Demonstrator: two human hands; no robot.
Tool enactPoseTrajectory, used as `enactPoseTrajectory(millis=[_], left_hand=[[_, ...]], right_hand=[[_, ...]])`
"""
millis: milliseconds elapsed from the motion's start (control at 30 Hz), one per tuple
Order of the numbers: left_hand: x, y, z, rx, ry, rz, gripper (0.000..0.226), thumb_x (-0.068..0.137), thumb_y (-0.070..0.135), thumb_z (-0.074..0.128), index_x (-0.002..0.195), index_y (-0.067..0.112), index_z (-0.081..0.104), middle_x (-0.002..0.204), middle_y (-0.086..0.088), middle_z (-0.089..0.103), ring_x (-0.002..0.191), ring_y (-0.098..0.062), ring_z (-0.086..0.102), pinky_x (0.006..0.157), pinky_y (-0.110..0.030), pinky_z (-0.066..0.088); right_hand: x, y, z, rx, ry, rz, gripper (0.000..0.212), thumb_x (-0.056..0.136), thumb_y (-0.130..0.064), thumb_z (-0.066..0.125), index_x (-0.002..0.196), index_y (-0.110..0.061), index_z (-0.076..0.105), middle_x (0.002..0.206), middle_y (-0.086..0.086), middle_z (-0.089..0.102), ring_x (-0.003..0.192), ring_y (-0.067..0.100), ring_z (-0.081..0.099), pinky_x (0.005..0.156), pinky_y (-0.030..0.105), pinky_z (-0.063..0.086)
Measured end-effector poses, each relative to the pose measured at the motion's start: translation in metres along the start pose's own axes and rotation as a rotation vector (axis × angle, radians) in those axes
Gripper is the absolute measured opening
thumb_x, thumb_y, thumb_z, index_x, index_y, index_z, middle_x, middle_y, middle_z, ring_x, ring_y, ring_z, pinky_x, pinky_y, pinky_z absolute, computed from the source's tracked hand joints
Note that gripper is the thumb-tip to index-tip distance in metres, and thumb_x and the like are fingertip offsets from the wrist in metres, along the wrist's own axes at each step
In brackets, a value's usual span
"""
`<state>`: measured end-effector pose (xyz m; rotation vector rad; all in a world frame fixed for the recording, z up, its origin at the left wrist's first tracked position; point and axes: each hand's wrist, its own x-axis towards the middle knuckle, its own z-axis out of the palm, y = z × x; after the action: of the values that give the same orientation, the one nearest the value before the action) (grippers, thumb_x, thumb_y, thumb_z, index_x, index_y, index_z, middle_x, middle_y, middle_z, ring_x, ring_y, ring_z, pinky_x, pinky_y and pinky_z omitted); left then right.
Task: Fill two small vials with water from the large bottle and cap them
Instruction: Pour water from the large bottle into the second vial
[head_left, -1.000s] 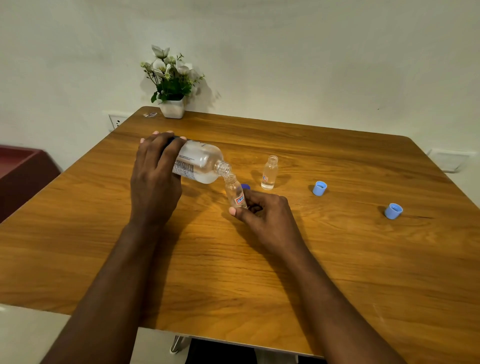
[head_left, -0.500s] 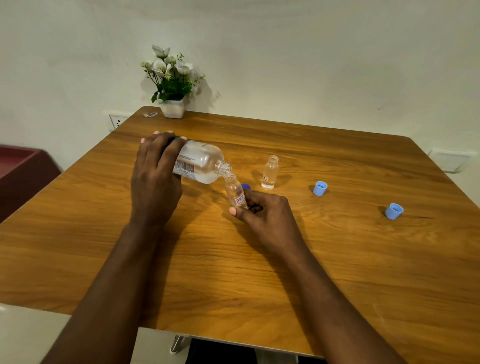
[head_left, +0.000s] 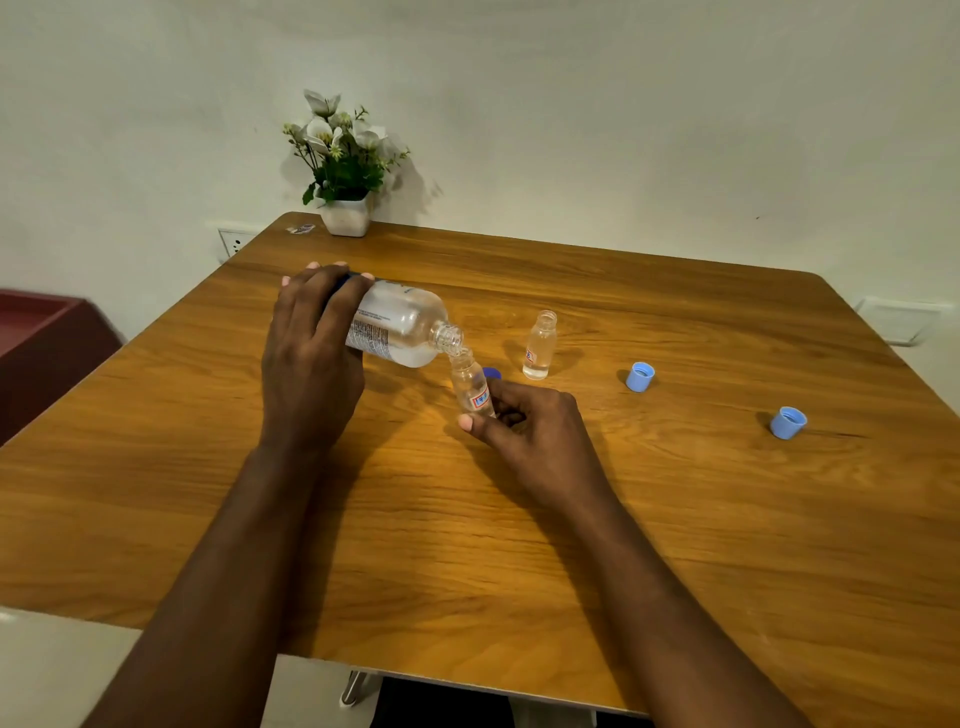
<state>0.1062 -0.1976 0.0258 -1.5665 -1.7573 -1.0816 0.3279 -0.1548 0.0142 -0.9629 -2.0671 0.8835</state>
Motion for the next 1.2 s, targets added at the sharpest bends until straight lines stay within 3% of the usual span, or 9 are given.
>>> enactPoseTrajectory(millis=[1200], left_hand=[[0.0004, 0.0016, -0.0013, 0.007, 0.014, 0.002, 0.054, 0.079, -0.015, 0.06, 0.129, 0.004, 0.053, 0.132, -0.02, 0.053, 0.13, -0.036, 0.042, 0.113, -0.05, 0.029]], right_hand=[[0.0003, 0.0008, 0.0003, 0.012, -0.009, 0.026, 0.02, 0.084, -0.034, 0.073, 0.099, -0.021, 0.075, 0.081, 0.0, 0.073, 0.076, 0.02, 0.066, 0.074, 0.048, 0.052]])
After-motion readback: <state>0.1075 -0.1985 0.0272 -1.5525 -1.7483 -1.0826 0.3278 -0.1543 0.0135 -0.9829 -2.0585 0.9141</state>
